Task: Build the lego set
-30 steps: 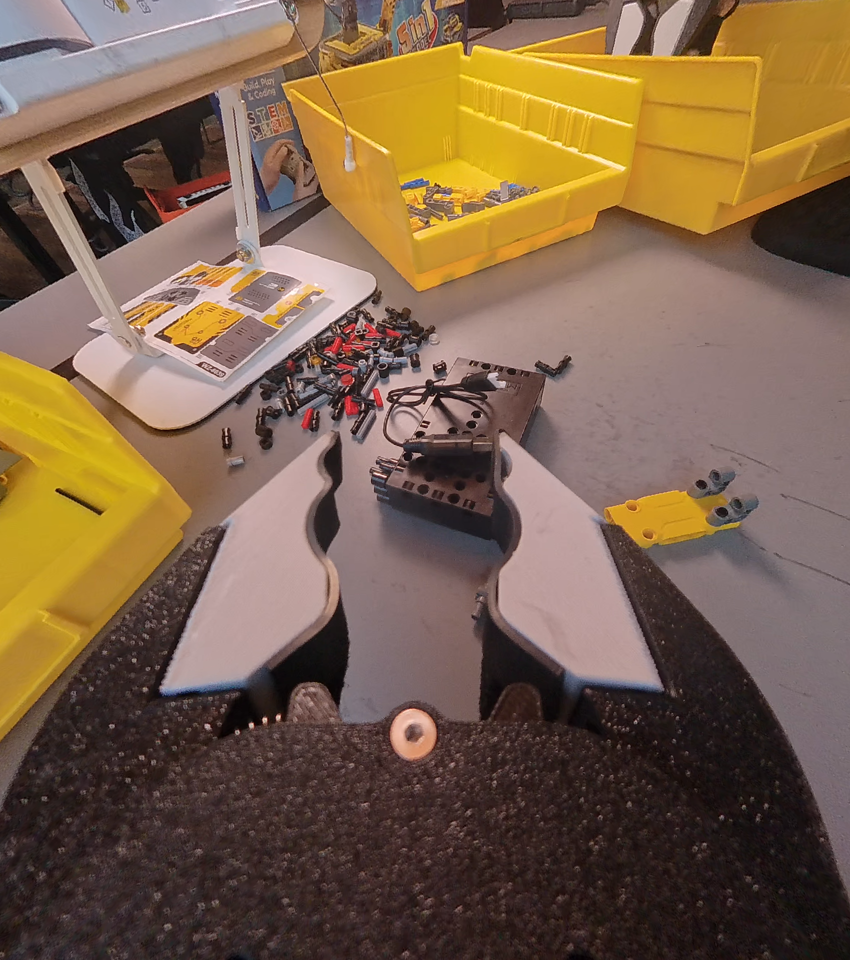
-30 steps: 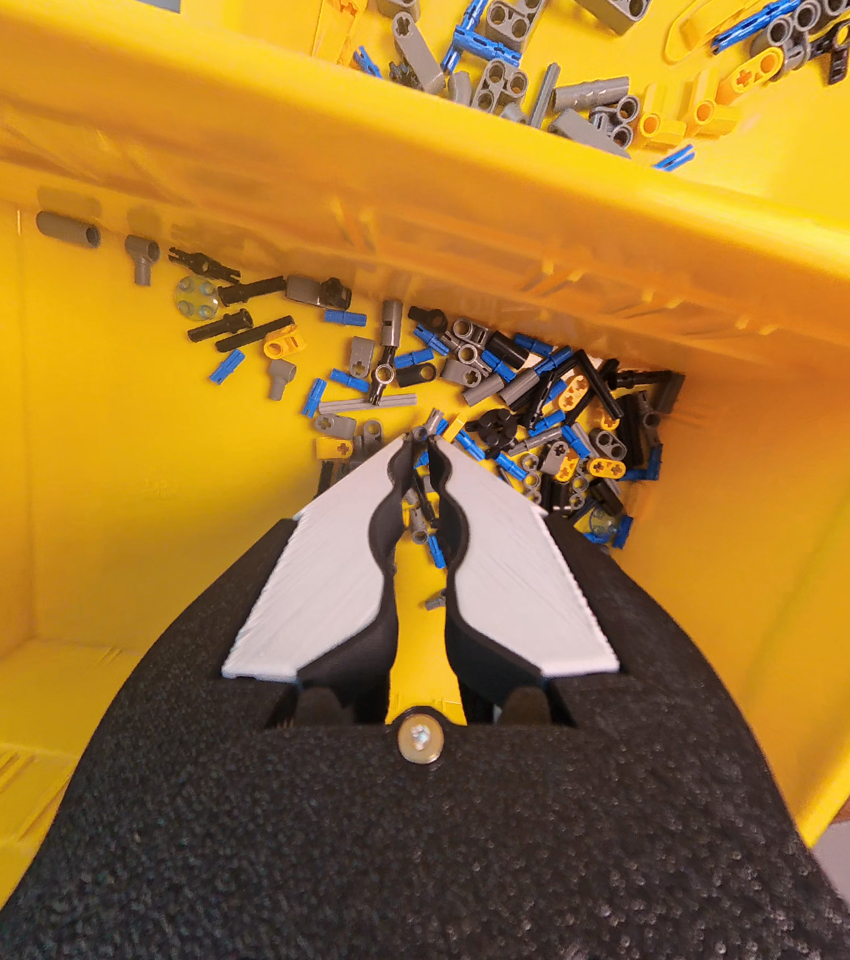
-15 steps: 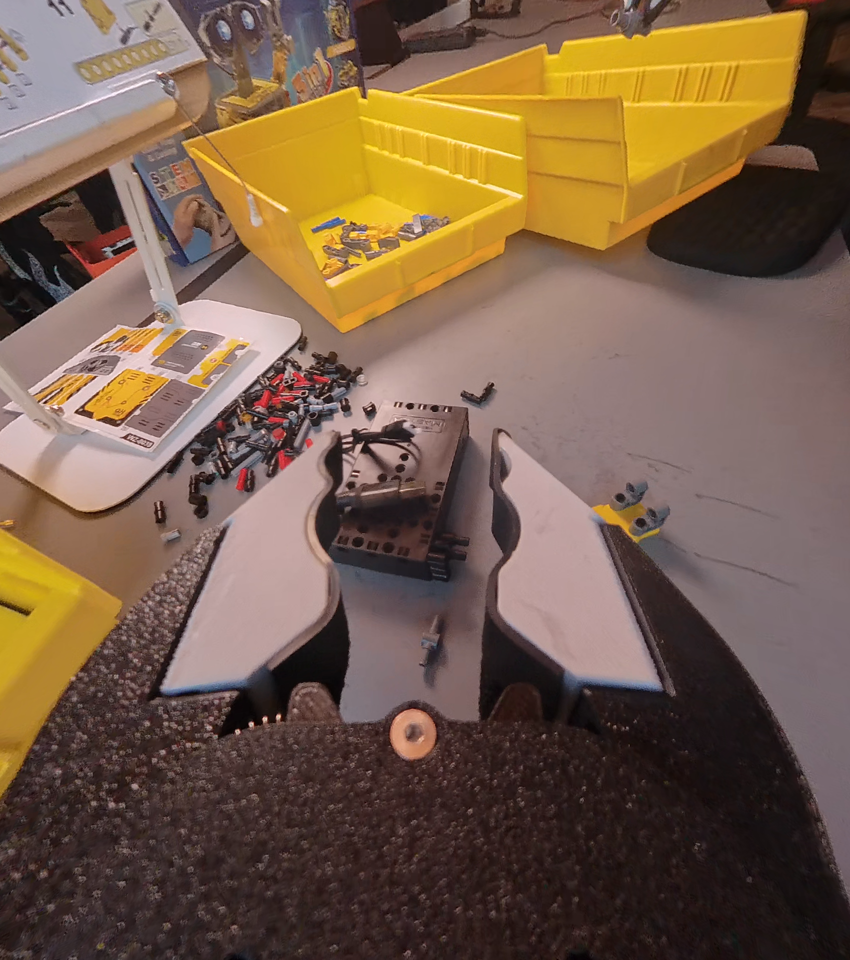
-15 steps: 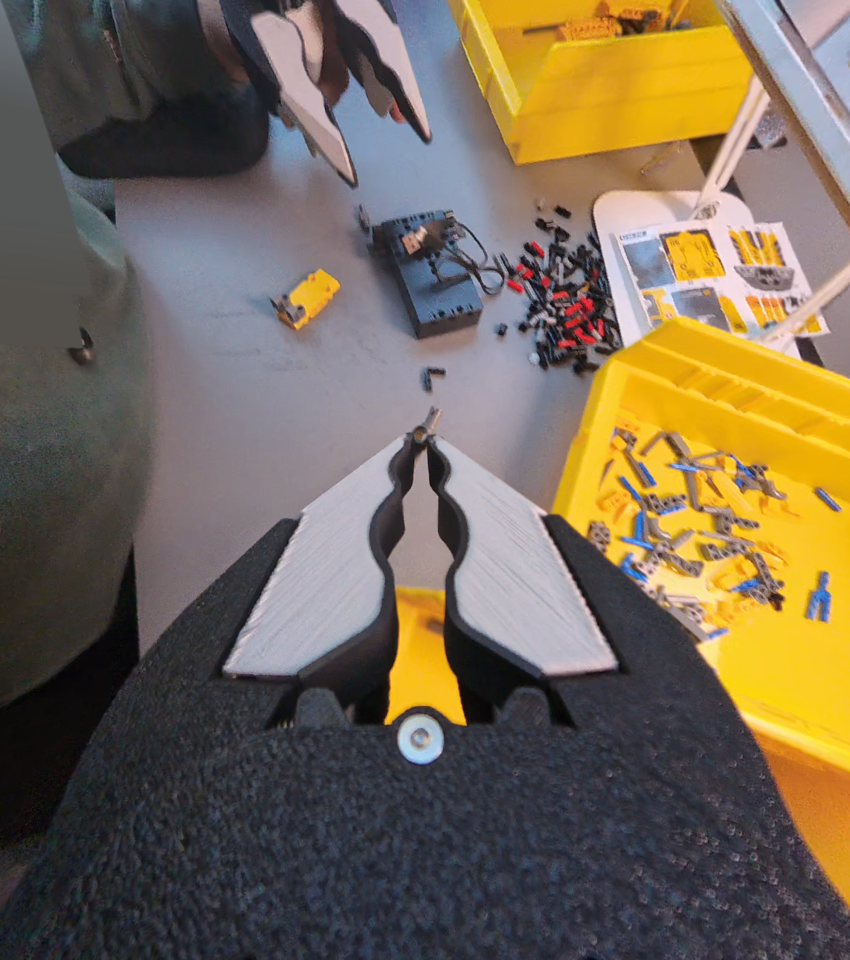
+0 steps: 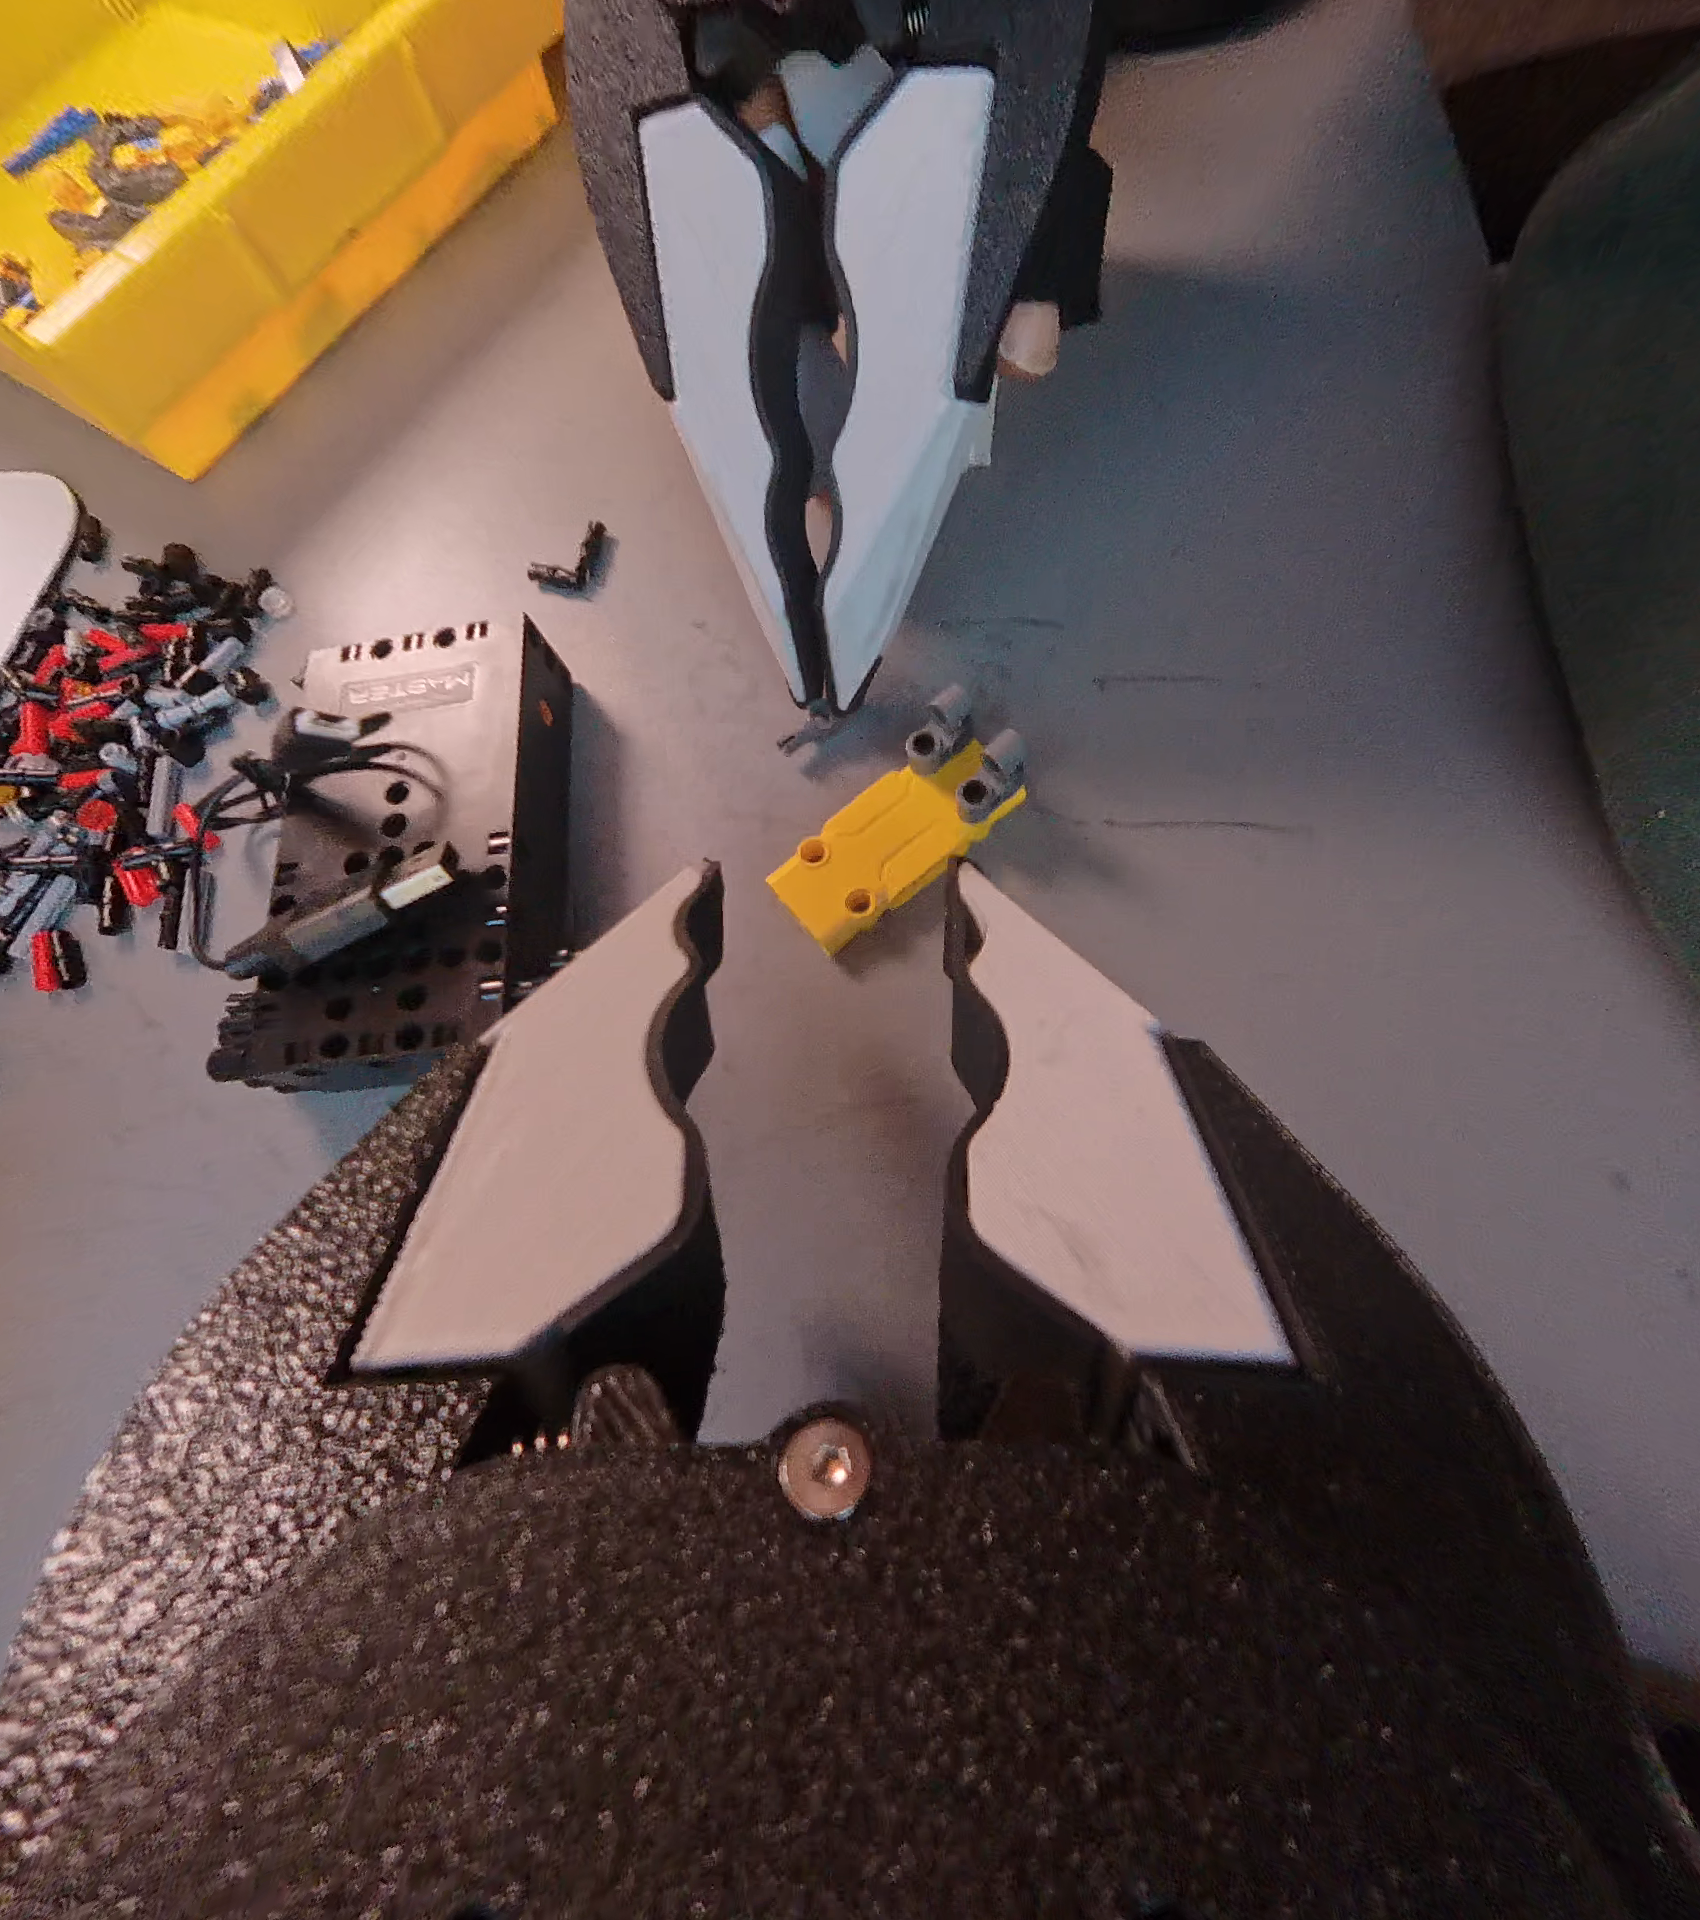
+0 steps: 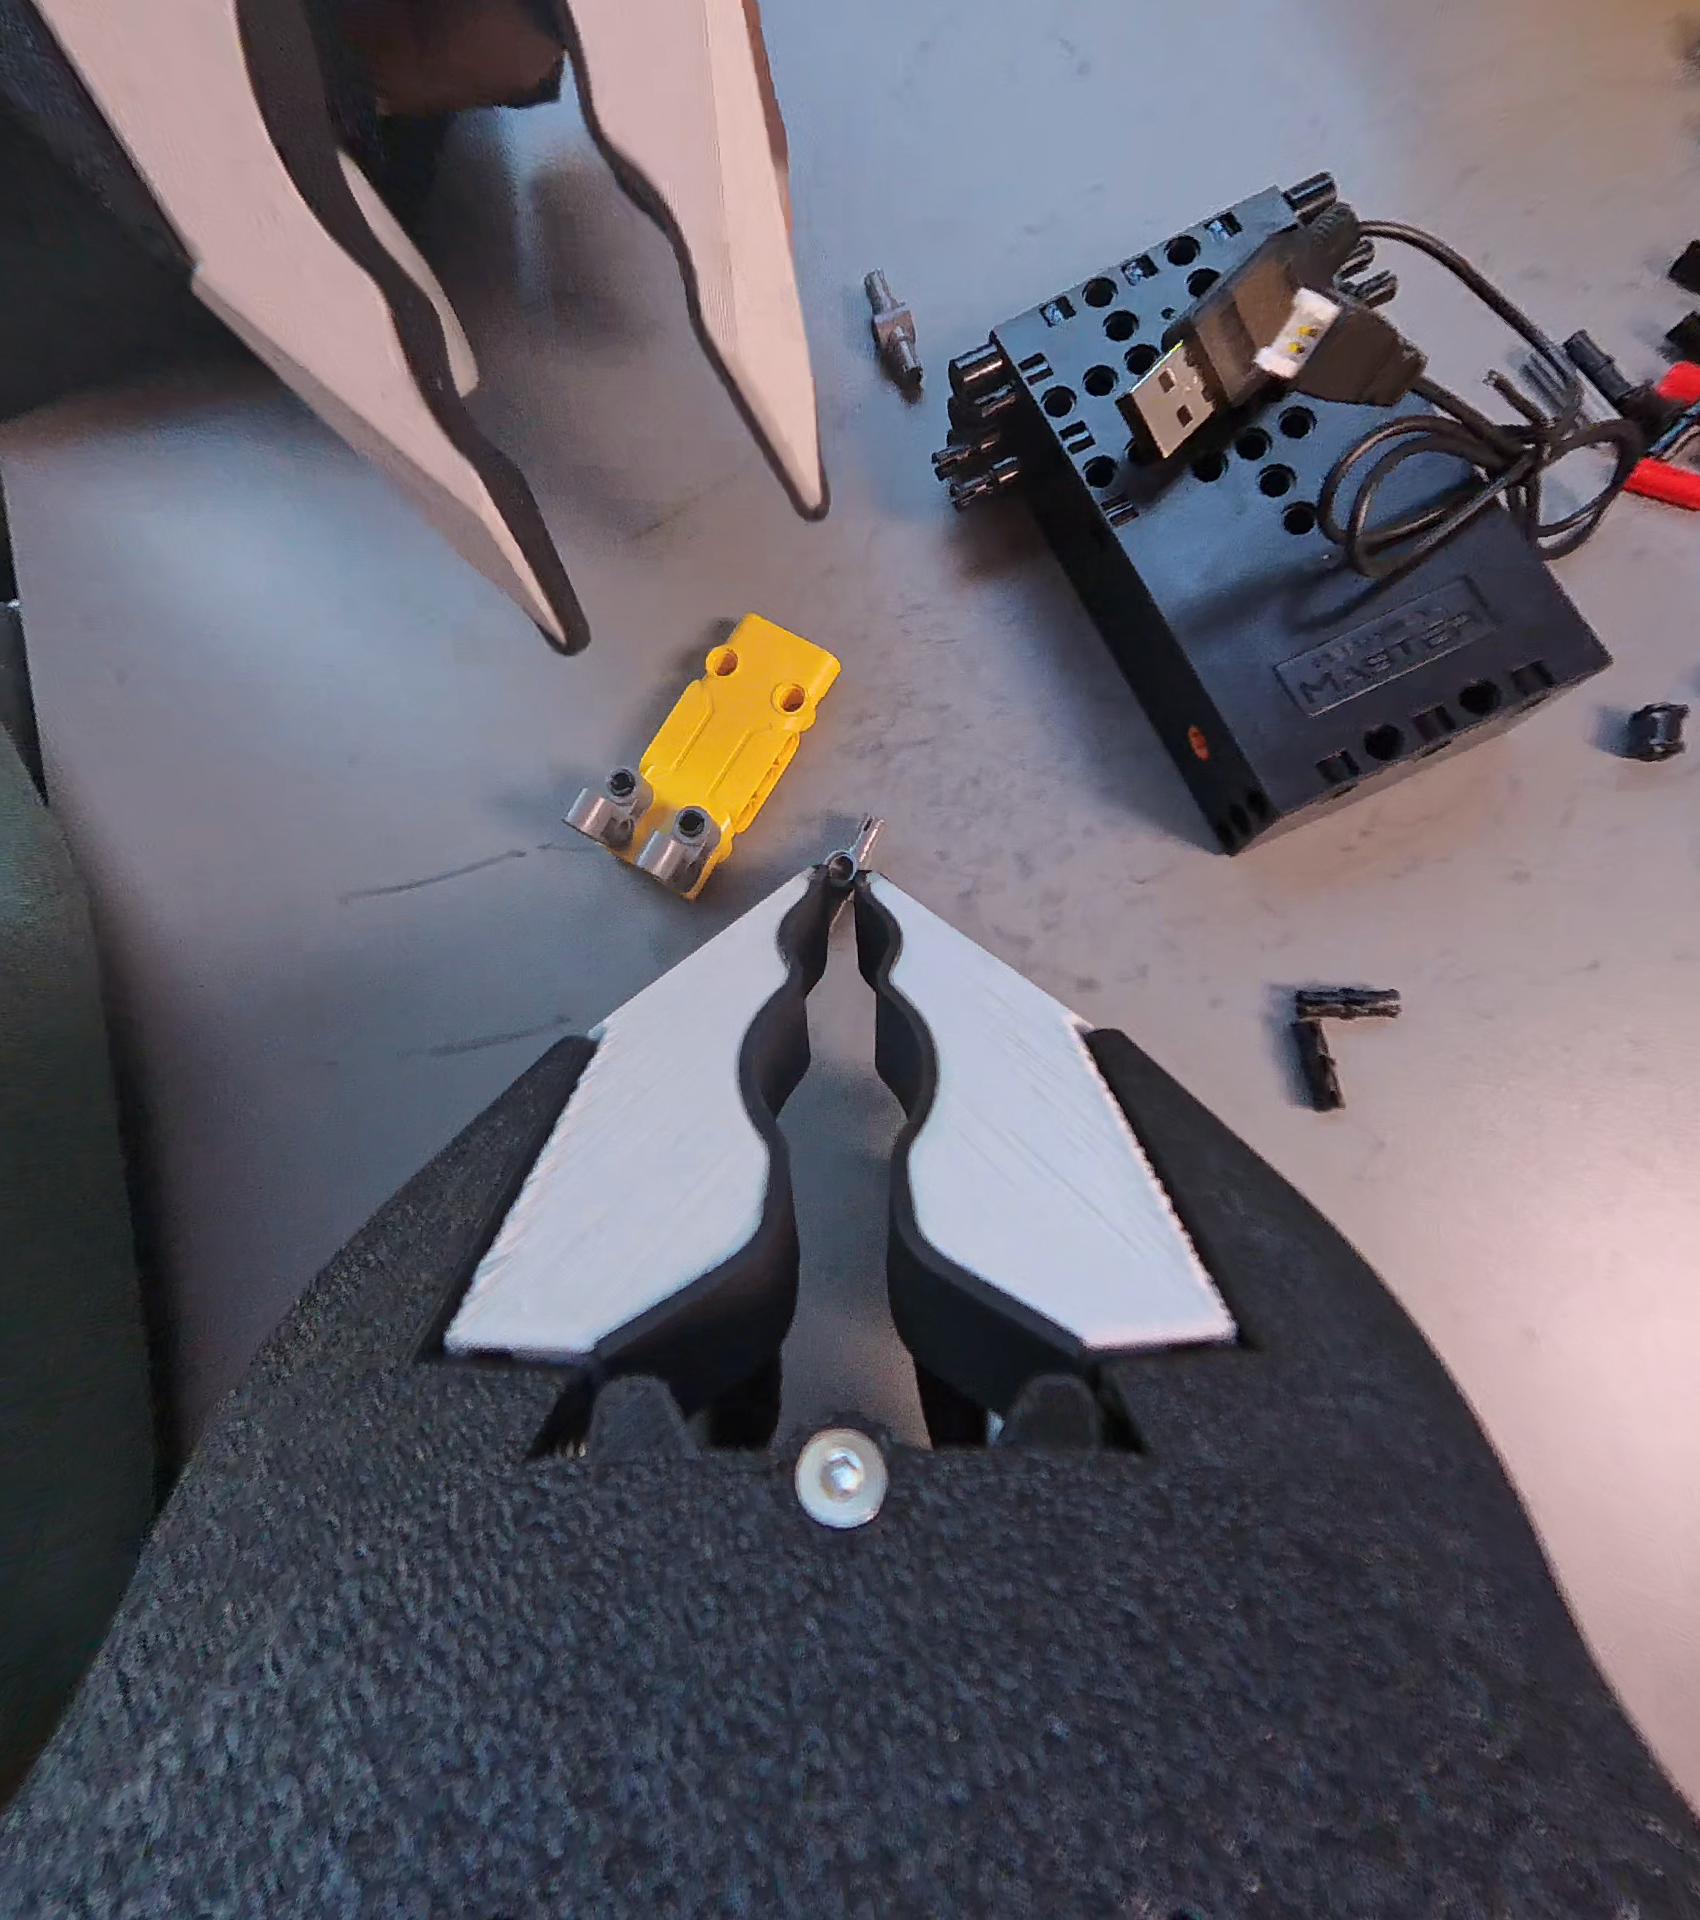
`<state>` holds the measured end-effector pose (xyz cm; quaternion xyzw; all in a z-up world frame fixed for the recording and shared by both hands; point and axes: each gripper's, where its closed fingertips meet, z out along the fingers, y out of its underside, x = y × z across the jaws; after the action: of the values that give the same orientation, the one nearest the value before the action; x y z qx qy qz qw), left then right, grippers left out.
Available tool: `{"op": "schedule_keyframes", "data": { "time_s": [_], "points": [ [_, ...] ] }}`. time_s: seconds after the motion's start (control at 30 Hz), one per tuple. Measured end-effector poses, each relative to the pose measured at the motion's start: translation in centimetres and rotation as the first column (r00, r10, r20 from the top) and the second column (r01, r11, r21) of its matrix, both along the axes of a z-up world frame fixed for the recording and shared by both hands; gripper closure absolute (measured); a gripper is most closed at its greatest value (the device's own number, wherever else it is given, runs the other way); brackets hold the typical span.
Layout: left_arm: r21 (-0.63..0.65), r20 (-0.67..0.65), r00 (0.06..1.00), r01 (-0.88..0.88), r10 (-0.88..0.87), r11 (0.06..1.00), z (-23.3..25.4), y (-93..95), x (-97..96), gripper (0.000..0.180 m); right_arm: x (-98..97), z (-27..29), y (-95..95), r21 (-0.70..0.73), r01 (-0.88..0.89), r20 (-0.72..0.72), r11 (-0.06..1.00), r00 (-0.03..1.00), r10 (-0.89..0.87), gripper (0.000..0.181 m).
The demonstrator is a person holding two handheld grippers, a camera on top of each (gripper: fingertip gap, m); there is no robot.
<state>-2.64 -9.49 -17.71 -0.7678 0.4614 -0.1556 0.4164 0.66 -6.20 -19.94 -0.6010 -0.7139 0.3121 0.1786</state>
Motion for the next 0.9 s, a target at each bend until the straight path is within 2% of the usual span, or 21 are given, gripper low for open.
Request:
{"op": "schedule_keyframes", "data": {
  "time_s": [0.13,0.27,0.4,0.47,0.57,0.7,0.9],
  "points": [
    [0.001,-0.100,0.991,-0.086,0.086,0.996,-1.0,0.7,-2.2,0.138,-0.2,0.0,0.1,0.014,0.010,0.010,1.000,1.000,-0.010,0.178],
    [0.021,-0.141,0.953,-0.267,0.267,0.963,-1.0,2.1,-6.3,0.139,-0.3,-0.1,0.4,0.025,0.016,0.005,1.000,1.000,-0.017,0.178],
    [-0.021,-0.165,0.928,-0.343,0.335,0.939,-2.0,2.4,-8.1,0.139,-0.3,0.2,0.6,0.023,0.019,-0.020,1.000,1.000,-0.019,0.170],
    [-0.054,-0.168,0.928,-0.344,0.331,0.937,-2.5,2.3,-8.2,0.147,-0.1,0.7,0.7,0.012,0.026,-0.043,1.000,0.999,-0.026,0.167],
    [-0.099,-0.165,0.936,-0.331,0.312,0.939,-2.8,1.8,-8.0,0.172,0.4,1.4,1.2,0.007,0.048,-0.075,0.999,0.996,-0.048,0.166],
    [-0.157,-0.143,0.966,-0.235,0.214,0.959,-2.8,0.2,-6.6,0.173,1.6,2.8,2.3,0.001,0.109,-0.132,0.994,0.985,-0.108,0.163],
    [-0.166,-0.120,0.992,-0.062,0.042,0.984,-2.8,-1.3,-3.7,0.173,4.2,5.5,3.3,0.011,0.214,-0.250,0.977,0.947,-0.204,0.161]
  ]
}}
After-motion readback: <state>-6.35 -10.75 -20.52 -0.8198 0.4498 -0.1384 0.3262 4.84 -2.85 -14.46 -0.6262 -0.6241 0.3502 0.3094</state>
